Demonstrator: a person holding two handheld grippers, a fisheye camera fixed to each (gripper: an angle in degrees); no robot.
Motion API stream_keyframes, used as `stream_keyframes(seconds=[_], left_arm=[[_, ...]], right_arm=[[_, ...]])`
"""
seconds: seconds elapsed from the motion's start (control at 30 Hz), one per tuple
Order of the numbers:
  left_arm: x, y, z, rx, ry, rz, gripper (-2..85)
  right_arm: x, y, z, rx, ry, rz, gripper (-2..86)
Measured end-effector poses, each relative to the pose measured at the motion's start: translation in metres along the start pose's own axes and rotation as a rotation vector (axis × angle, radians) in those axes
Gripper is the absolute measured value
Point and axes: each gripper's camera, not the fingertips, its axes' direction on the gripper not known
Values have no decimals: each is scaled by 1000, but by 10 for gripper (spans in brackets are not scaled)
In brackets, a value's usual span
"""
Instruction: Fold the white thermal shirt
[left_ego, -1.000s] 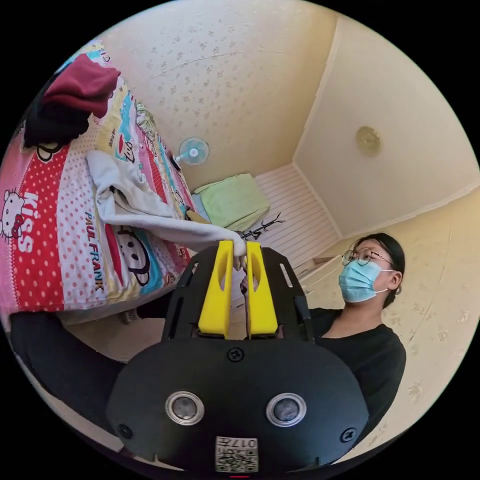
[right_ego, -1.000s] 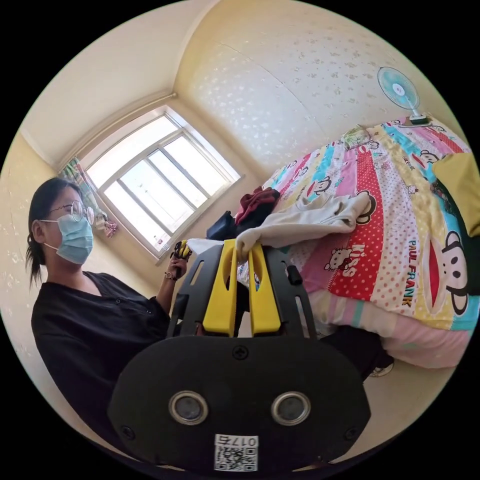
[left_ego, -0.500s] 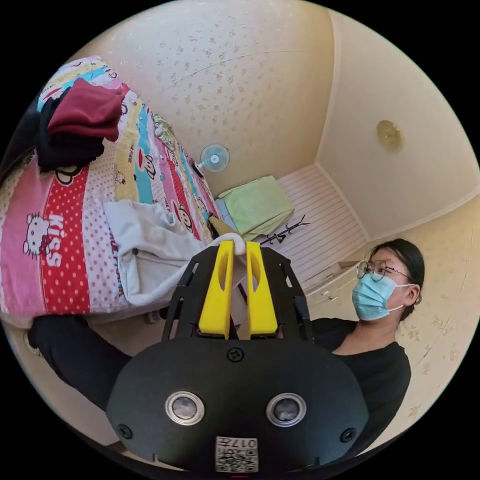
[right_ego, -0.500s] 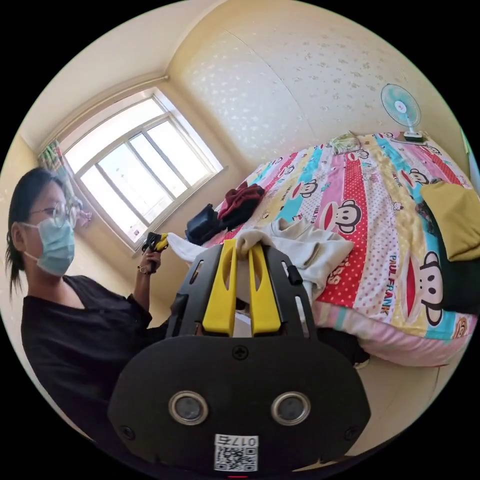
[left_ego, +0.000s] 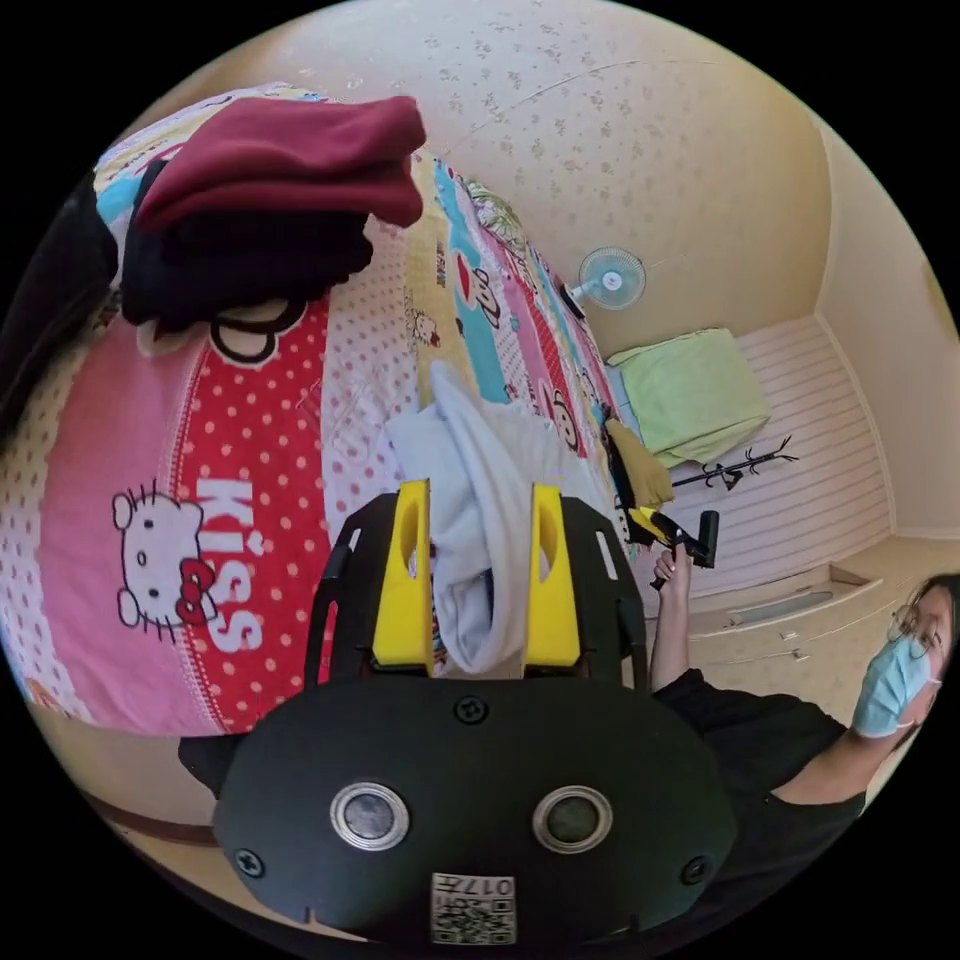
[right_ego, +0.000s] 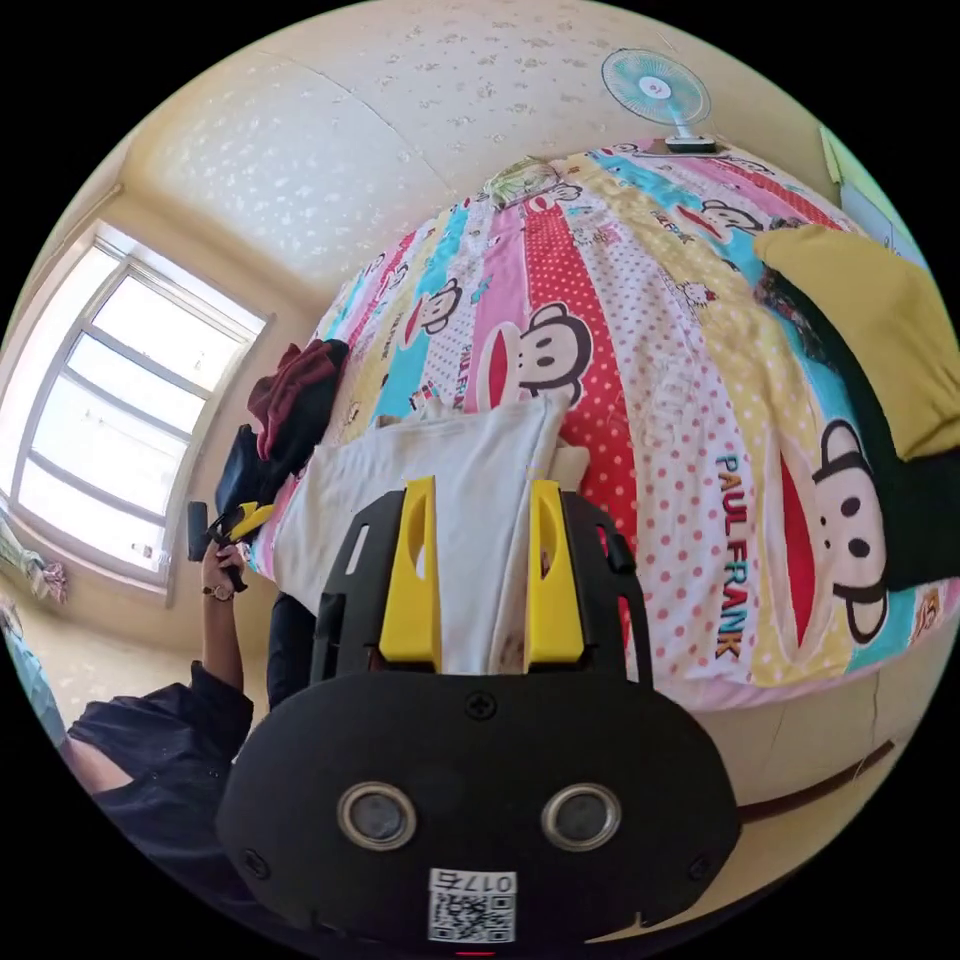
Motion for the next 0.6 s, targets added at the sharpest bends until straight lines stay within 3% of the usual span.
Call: stream_keyframes(seconds=[0.17,0.27,0.4,0.5,0.6], left_arm=[[7,40,61,-244,-104,28,78],[9,49,54,-182,-146,2,67],[5,54,33,-81,-118,-86,119],[0,60,42,-32,46,-109,126],[-8,65,67,-49,2,-178,126]], right_arm=[[29,29,37,-111,5,64,79],[26,21,35,-107,7,123,75],[-37,11,14,53,266,44,61],[-75,8,14,138,167,-62,63],[-92,4,45,104,-56,-138,44]])
